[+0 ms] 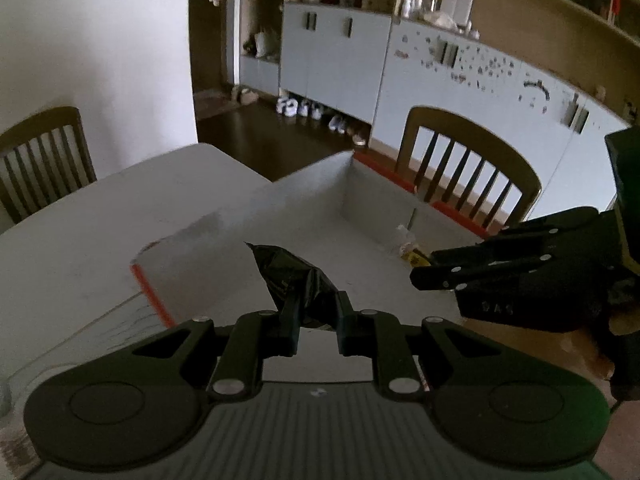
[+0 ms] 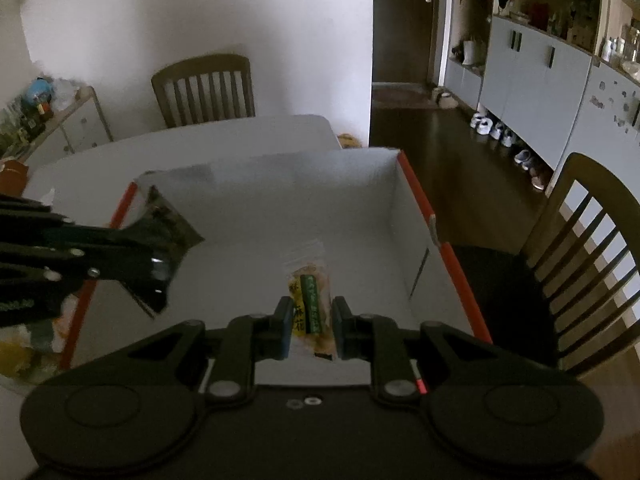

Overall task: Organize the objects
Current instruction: 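Carry the snack bag and battery pack with both tools over the red shoebox, then open both tools to drop the snack bag and battery pack into the box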

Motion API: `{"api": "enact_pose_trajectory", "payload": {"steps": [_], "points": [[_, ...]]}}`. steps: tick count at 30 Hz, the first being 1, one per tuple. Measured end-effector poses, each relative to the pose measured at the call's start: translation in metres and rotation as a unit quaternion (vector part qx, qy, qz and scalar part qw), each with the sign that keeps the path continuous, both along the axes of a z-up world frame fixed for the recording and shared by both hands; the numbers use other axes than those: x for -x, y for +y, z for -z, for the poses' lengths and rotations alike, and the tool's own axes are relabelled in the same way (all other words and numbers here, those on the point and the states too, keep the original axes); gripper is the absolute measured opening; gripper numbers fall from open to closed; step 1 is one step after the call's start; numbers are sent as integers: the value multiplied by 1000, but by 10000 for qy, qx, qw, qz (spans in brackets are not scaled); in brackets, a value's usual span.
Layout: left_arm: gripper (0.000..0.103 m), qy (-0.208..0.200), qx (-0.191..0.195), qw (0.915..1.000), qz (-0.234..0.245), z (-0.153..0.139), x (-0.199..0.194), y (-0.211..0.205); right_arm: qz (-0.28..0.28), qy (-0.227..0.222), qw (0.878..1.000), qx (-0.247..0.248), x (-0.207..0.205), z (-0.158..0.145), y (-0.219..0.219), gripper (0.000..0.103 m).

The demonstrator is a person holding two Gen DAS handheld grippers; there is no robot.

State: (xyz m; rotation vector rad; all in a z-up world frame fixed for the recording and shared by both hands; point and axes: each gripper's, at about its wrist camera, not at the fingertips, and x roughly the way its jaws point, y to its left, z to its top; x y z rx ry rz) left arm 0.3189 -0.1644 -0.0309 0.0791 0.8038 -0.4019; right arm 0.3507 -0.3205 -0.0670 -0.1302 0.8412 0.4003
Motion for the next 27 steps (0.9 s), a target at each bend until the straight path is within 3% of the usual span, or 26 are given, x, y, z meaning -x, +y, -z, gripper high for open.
{"api": "enact_pose_trajectory", "payload": {"steps": [9, 15, 22, 27], "points": [[16, 639, -244, 9974, 216, 40, -35, -30, -40, 493, 9987, 131, -22, 29, 2, 19], [16, 1240, -496, 9908, 235, 64, -56, -33, -39, 893, 9955, 311, -37, 44, 5, 19], [16, 1583, -695, 9847, 237, 76, -66, -30, -152, 1103, 9914, 688, -38, 57, 16, 20], [16, 1655, -733, 9833, 213, 80, -67, -29, -220, 1073, 9908, 792, -37, 60, 21, 26]]}}
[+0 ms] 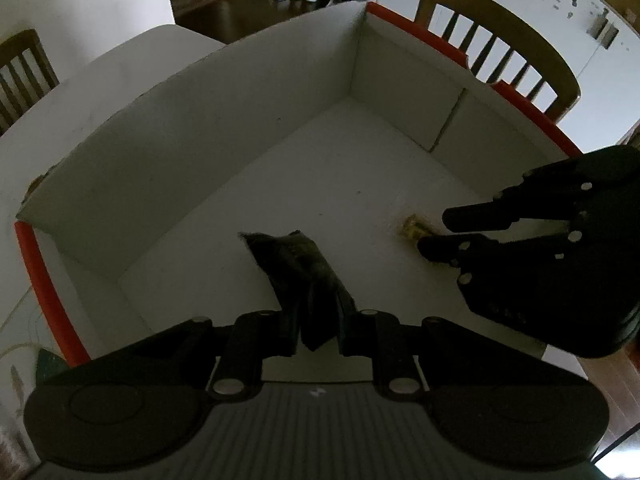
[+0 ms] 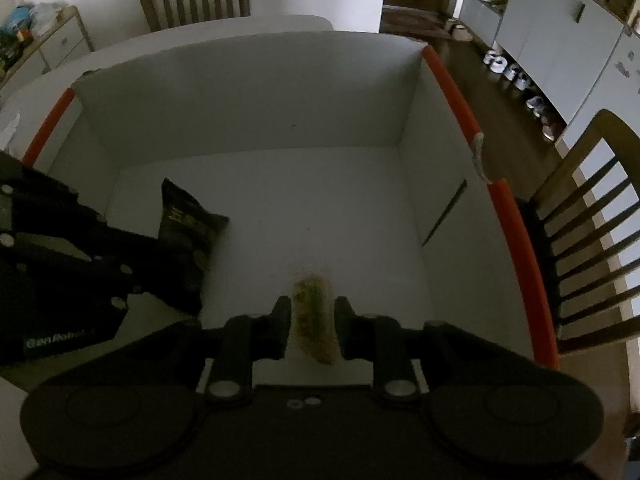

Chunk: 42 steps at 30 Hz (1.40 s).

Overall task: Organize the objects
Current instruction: 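Open both tools to drop the snack bag and battery pack into the box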

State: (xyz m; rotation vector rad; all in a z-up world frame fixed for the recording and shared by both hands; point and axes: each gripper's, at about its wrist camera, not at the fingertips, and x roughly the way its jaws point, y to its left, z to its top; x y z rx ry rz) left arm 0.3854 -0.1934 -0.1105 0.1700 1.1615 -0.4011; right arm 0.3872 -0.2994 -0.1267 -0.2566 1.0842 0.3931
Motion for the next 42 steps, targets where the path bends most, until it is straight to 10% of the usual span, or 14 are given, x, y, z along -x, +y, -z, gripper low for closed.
{"api": "enact_pose_trajectory", "payload": {"steps": [42], "points": [[16, -1636, 1115, 9788, -533, -104, 130, 90, 2, -1144, 9873, -1104, 105, -109, -4, 65]]}}
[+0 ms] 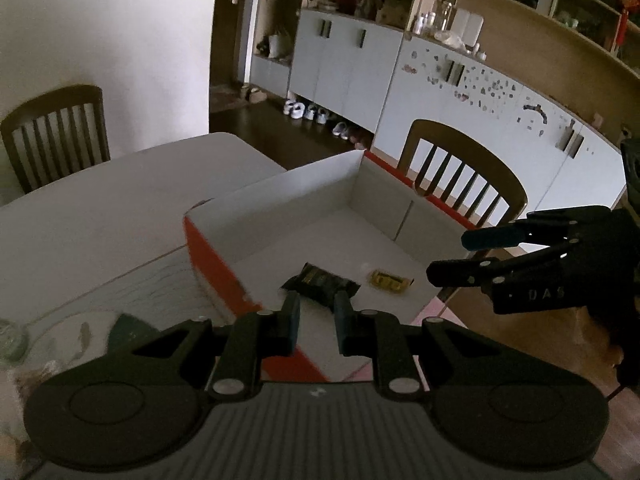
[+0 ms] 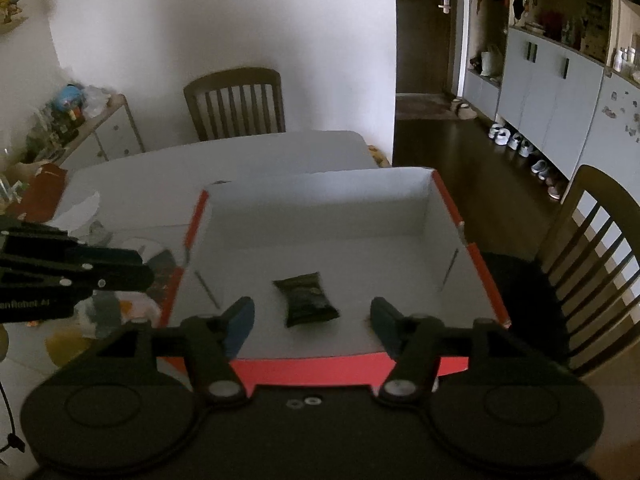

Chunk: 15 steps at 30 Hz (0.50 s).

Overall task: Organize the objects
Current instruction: 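Open both tools to drop the snack bag and battery pack into the box, then move both tools back over the cluttered table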

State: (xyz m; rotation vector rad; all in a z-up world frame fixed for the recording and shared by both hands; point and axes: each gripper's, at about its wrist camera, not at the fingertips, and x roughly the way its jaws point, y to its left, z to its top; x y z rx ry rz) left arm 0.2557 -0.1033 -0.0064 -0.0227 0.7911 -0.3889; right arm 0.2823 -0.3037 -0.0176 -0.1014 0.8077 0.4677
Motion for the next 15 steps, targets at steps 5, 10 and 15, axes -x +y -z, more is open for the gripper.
{"api": "enact_pose_trajectory", "payload": {"steps": [5, 10, 15], "points": [[22, -60, -4, 9999, -130, -1, 23, 27, -78, -21, 10000, -21, 20, 0, 22, 71], [61, -109, 19, 9994, -324, 0, 38, 54, -76, 4, 9999, -120, 38, 0, 43, 78], [68, -248, 57, 9988, -413, 0, 56, 82, -137, -59, 9998, -96, 56, 0, 65, 84]]}}
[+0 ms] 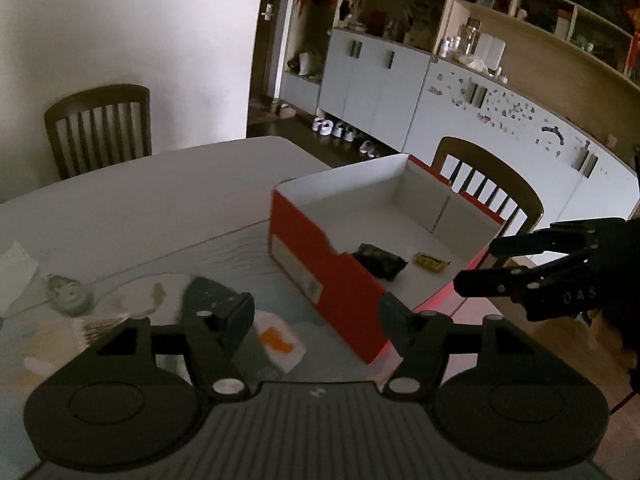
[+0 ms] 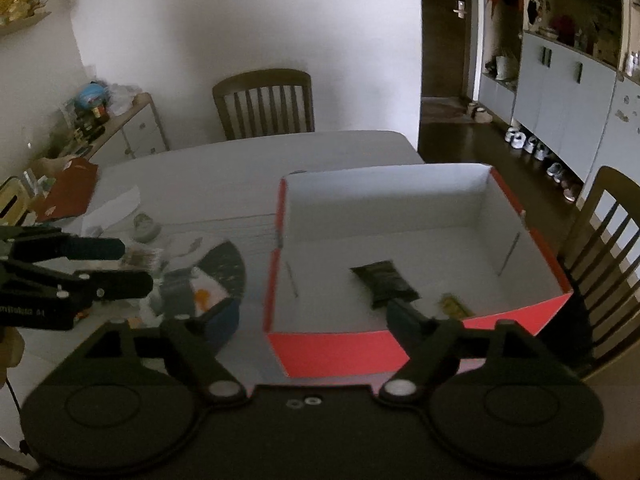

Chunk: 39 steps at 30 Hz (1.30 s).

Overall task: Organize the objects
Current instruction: 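Move both tools back over the cluttered table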

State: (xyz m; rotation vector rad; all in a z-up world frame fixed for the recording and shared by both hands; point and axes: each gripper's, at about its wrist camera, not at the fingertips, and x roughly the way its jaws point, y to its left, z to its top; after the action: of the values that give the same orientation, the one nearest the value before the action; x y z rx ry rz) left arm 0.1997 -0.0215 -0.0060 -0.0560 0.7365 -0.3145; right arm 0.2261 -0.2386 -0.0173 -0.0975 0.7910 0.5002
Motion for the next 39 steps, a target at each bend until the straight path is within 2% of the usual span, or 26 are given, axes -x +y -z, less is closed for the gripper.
{"api": "enact_pose_trajectory", "payload": {"steps": [5, 6, 10, 14, 16, 20, 24, 29, 39], "points": [[68, 6, 44, 9999, -99, 4, 17, 28, -90, -96, 9999, -76, 17, -2, 21, 96], [71, 14, 62, 9999, -114, 5, 20, 35, -111, -121, 9998, -87, 20, -2, 25, 98], [85, 40, 117, 9998, -180, 9, 31, 59, -158, -112, 9998, -100, 29, 0, 42, 101], [87, 134, 82, 9994, -317, 18, 38, 85, -153, -54, 9999, -21, 34, 5, 57, 101], [102, 132, 93, 9989, -437, 23, 42, 99, -141, -22, 9999, -6, 37, 7, 64, 101], [103, 61, 101, 9980, -622, 30, 52, 125, -114, 34, 9999, 46, 42, 13, 78, 101], [103, 218, 60, 9971, -727, 46, 56, 150, -116, 127, 9997, 155, 44, 24, 91, 101], [103, 309, -161, 9958, -841, 71, 63, 175, -91, 341, 9990, 261, 49, 41, 107, 101], [103, 668, -603, 9897, -1116, 112, 67, 209, -537, 527, 9960, 488, 59, 60, 153, 101]]}}
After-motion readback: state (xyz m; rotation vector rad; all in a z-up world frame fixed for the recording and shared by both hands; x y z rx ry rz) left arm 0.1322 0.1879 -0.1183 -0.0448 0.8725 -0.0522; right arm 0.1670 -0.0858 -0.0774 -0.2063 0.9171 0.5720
